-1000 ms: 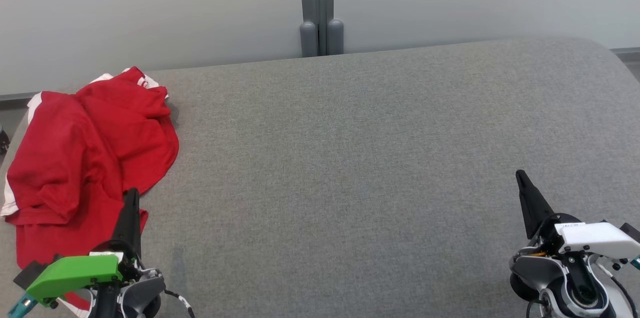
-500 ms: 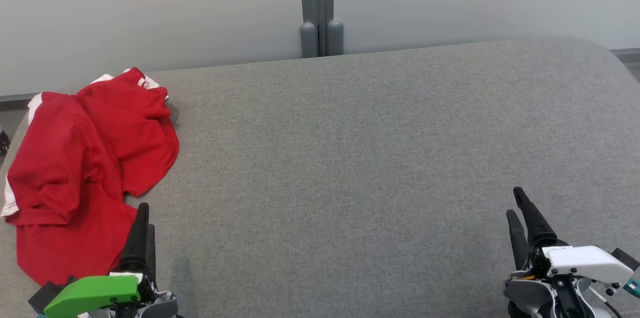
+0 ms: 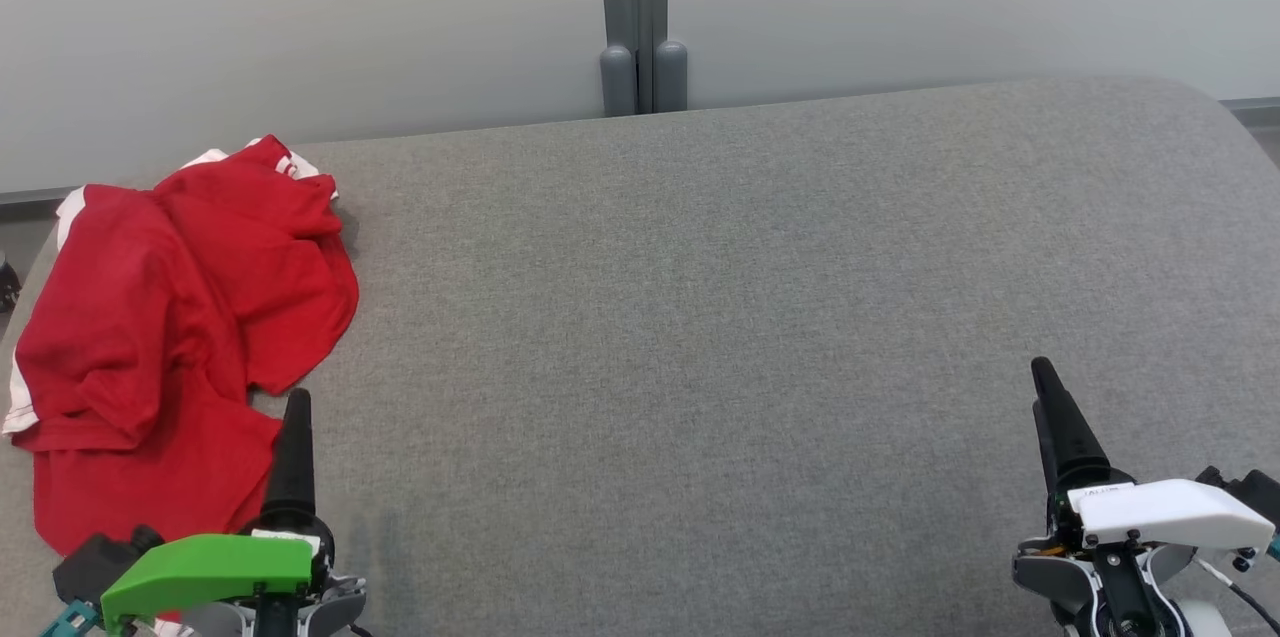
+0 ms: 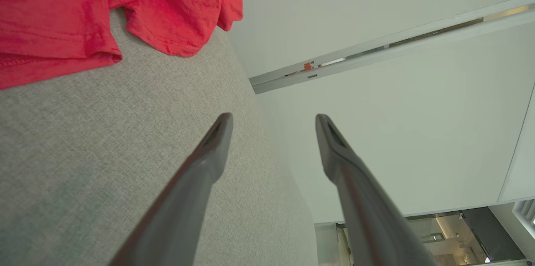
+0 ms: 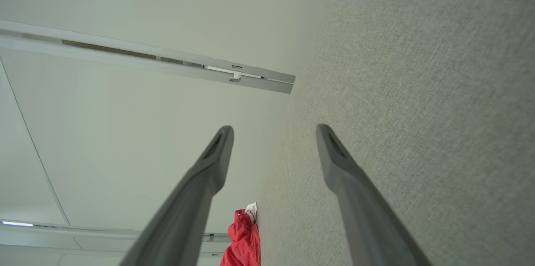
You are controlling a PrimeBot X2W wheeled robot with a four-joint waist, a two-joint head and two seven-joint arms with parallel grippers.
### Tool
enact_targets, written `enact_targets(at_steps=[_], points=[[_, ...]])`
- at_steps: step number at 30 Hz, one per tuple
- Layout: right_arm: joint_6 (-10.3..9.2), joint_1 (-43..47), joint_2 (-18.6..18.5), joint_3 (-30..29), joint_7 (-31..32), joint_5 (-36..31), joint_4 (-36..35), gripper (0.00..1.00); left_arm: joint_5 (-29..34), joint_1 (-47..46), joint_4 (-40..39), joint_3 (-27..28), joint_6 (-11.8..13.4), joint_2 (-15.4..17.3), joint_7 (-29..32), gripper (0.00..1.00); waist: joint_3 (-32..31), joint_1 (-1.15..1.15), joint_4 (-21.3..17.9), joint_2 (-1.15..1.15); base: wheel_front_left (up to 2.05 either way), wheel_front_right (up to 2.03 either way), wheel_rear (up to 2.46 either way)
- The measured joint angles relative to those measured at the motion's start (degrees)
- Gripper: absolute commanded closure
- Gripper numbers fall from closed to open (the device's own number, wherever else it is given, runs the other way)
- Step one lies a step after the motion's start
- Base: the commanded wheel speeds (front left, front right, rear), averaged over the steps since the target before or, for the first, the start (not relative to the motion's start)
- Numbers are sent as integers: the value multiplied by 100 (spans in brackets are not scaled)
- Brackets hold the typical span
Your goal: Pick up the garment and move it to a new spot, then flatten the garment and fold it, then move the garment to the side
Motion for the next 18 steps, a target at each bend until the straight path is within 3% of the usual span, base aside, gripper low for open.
enact_targets(at_steps=[18], points=[[1, 84, -16, 218, -375, -2169, -287, 0, 2007, 84, -386, -471, 381, 7, -372, 0, -5, 0, 7, 0, 0, 0, 0]])
